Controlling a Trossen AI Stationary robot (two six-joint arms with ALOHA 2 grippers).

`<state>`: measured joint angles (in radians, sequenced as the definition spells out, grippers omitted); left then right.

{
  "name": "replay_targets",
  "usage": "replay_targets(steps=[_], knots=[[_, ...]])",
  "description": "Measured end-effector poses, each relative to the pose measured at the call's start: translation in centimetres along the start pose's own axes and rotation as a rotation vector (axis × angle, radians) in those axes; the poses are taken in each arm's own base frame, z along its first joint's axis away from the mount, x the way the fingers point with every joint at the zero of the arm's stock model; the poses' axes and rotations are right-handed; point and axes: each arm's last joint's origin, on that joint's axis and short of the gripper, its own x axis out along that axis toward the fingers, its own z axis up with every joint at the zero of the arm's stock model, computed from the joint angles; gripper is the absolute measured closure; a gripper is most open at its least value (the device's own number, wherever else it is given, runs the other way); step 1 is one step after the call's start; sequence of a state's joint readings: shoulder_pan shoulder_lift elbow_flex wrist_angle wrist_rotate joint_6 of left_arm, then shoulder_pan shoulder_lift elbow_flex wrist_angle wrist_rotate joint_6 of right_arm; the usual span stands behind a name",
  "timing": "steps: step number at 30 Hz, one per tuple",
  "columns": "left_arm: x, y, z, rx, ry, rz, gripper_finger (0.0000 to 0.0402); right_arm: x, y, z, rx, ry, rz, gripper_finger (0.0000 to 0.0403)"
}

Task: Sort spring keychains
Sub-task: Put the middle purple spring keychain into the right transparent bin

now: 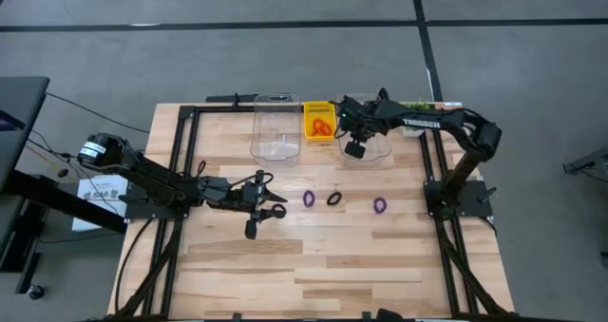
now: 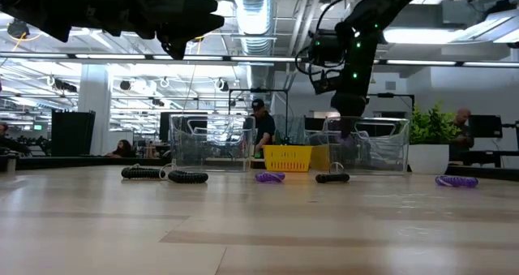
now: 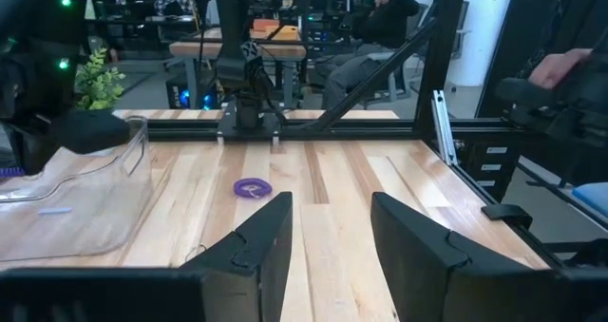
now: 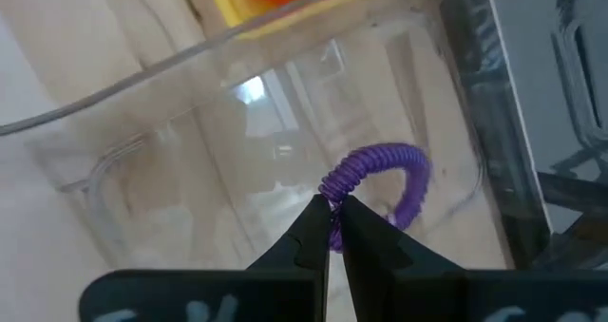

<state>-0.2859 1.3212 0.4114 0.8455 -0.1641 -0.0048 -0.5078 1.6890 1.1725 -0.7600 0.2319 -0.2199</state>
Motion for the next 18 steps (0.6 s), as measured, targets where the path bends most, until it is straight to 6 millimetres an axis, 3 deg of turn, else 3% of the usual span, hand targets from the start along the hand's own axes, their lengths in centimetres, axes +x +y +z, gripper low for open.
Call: replay_targets(steps=[8, 18], knots=[[0.0, 0.0, 0.0, 0.000, 0.000, 0.000, 0.0259, 0.5, -2.0, -0.2, 0.139, -0.026, 0.025, 0.0390], [0.0, 0.0, 0.0, 0.000, 0.000, 0.000, 0.0259, 1.1, -4.8, -1.1, 0.535, -0.033, 0.184, 0.0392]])
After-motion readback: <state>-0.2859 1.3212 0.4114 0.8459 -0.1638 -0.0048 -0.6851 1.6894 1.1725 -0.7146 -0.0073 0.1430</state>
